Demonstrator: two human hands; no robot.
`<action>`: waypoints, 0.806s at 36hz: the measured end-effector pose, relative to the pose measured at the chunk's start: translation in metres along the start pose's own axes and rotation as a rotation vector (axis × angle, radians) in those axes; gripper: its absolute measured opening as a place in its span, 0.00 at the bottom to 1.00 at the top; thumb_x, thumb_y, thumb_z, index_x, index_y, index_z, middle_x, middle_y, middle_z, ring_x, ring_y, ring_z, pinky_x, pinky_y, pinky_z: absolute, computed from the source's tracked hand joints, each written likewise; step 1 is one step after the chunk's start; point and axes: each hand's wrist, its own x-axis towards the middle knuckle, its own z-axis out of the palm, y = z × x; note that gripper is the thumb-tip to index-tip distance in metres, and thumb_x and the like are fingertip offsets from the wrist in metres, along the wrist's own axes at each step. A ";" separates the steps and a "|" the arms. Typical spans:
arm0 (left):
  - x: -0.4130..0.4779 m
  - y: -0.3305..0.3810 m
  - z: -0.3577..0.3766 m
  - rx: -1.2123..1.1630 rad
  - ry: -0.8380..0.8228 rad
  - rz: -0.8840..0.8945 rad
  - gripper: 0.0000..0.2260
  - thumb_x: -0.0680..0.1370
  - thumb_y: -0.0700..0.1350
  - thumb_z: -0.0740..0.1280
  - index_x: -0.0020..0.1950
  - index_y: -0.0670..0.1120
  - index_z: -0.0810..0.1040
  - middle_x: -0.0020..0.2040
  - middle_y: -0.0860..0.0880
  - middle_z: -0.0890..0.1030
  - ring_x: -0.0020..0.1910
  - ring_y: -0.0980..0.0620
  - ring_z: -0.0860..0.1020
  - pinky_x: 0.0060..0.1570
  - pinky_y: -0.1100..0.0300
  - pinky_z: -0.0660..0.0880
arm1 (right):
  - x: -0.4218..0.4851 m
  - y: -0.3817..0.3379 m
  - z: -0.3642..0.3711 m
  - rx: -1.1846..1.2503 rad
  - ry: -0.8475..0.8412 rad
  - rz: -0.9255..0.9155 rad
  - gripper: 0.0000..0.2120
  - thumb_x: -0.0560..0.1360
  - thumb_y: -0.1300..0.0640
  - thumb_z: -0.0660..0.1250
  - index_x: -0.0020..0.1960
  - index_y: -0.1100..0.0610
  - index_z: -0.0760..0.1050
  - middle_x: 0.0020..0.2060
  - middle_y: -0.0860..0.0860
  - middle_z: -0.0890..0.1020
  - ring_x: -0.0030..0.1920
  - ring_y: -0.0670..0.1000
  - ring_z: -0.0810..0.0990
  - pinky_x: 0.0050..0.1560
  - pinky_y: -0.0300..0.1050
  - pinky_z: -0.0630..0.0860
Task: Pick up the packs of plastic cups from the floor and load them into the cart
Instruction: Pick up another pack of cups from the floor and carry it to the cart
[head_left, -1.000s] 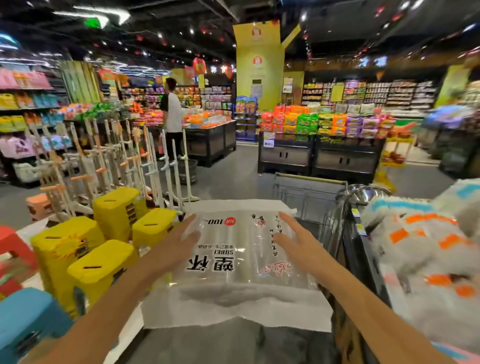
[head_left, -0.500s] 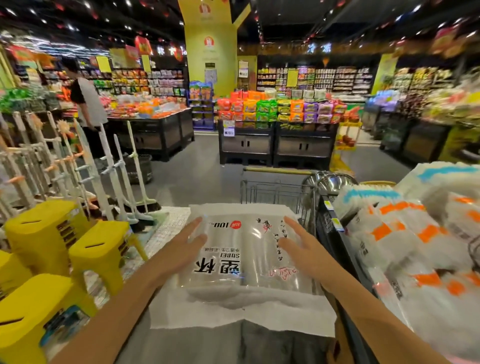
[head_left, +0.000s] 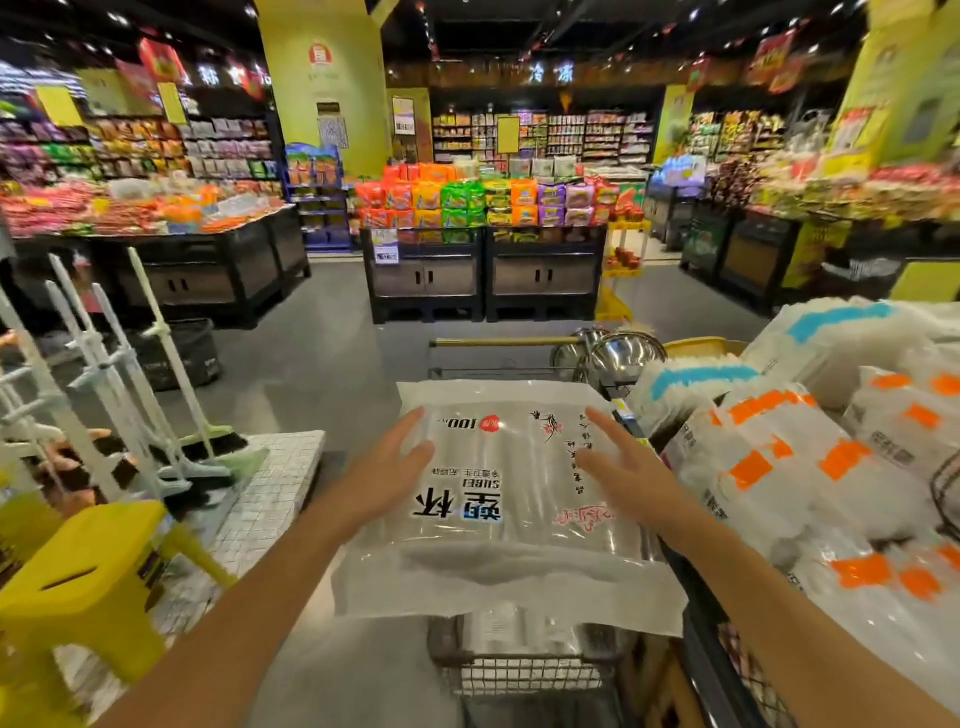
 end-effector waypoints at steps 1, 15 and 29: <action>0.011 0.000 0.004 -0.019 -0.005 0.001 0.24 0.83 0.52 0.59 0.79 0.60 0.58 0.79 0.57 0.58 0.76 0.55 0.59 0.70 0.59 0.57 | 0.009 0.003 -0.002 -0.018 0.010 0.003 0.29 0.79 0.46 0.63 0.77 0.37 0.58 0.77 0.49 0.65 0.71 0.52 0.69 0.71 0.50 0.65; 0.169 0.002 0.075 -0.073 0.014 -0.063 0.24 0.84 0.52 0.58 0.78 0.63 0.56 0.78 0.61 0.57 0.76 0.54 0.61 0.72 0.57 0.60 | 0.165 0.074 -0.048 0.019 -0.055 -0.018 0.30 0.79 0.46 0.64 0.78 0.38 0.58 0.77 0.51 0.63 0.72 0.55 0.68 0.69 0.54 0.65; 0.255 -0.086 0.128 -0.054 0.033 -0.161 0.23 0.82 0.54 0.58 0.75 0.71 0.56 0.77 0.66 0.55 0.76 0.59 0.58 0.75 0.49 0.58 | 0.255 0.155 0.004 0.042 -0.118 0.007 0.30 0.81 0.52 0.64 0.79 0.45 0.57 0.59 0.44 0.78 0.43 0.34 0.78 0.41 0.27 0.71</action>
